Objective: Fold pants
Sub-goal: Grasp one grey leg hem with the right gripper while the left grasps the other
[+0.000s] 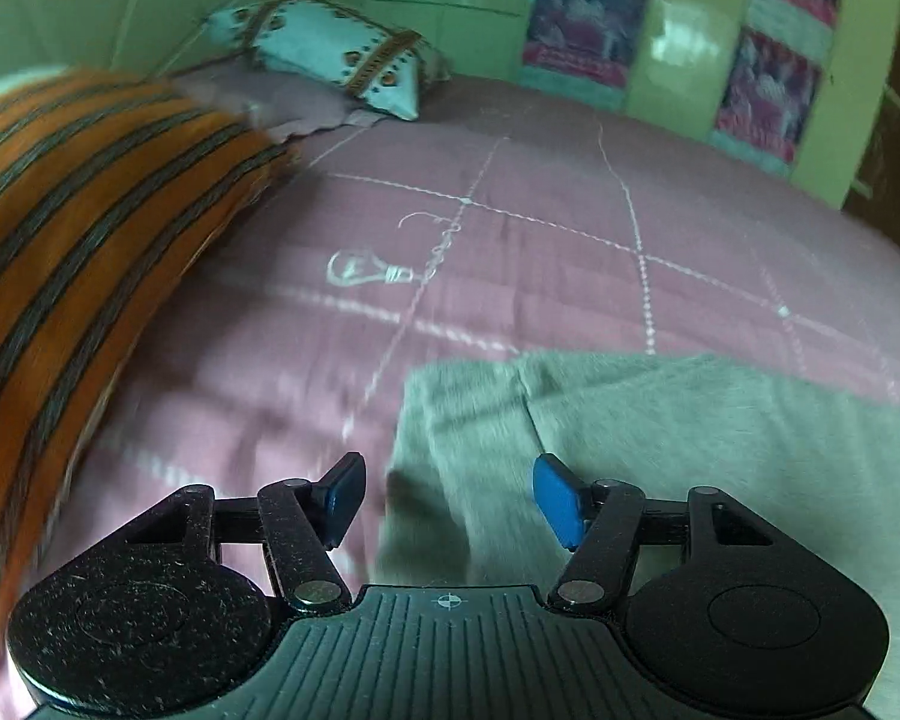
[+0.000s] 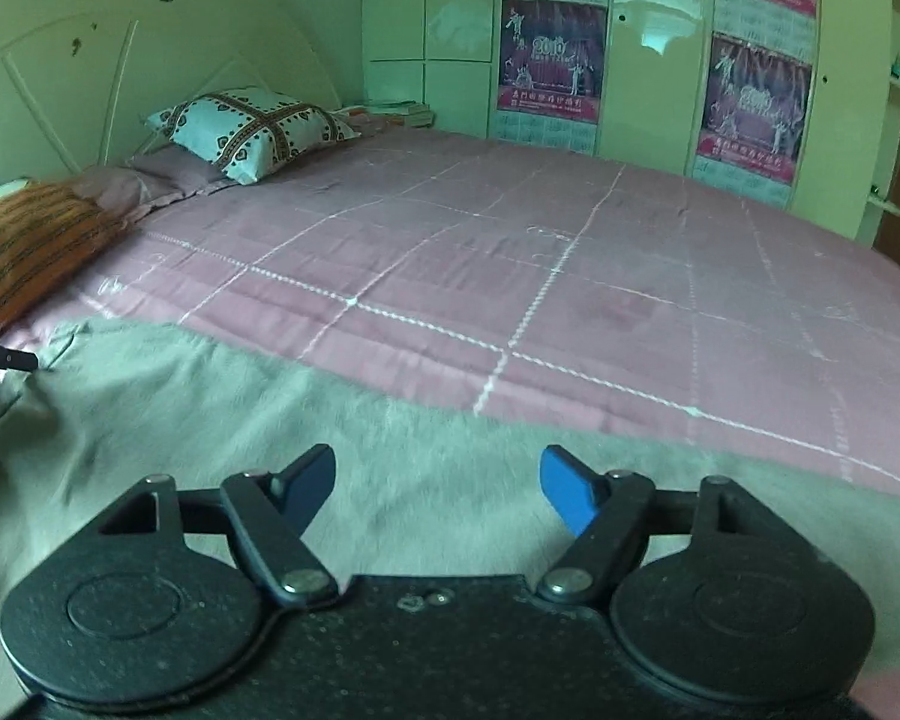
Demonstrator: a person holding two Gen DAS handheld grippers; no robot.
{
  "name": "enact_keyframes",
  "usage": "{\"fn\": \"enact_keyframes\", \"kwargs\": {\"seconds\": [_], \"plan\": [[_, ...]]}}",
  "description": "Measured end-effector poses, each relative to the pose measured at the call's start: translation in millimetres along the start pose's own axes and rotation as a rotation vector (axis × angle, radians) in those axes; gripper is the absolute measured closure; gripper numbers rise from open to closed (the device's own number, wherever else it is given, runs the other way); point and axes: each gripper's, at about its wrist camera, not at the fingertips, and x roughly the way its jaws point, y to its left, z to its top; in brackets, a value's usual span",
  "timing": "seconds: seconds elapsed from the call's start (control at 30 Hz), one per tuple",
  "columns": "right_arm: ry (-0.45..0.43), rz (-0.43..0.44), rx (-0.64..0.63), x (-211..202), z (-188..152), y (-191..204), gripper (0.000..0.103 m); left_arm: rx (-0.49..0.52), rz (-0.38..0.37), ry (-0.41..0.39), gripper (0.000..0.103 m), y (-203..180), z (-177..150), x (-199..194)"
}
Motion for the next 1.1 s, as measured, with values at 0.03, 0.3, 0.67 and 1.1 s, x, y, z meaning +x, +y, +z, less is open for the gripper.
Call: {"fn": "enact_keyframes", "kwargs": {"seconds": [0.03,0.3,0.67,1.1], "plan": [[0.004,0.009,-0.008,10,1,0,0.036,0.019,0.004,0.006,0.040,-1,7,10],[0.067,0.091,-0.104,72,7,-13,0.038,0.051,-0.140,0.120,0.056,17,37,59],[0.210,0.167,-0.280,122,14,-30,0.036,0.053,-0.223,0.074,0.055,29,29,63],[0.043,0.098,-0.355,8,31,3,0.103,0.158,-0.351,-0.176,0.084,42,33,-26]]}}
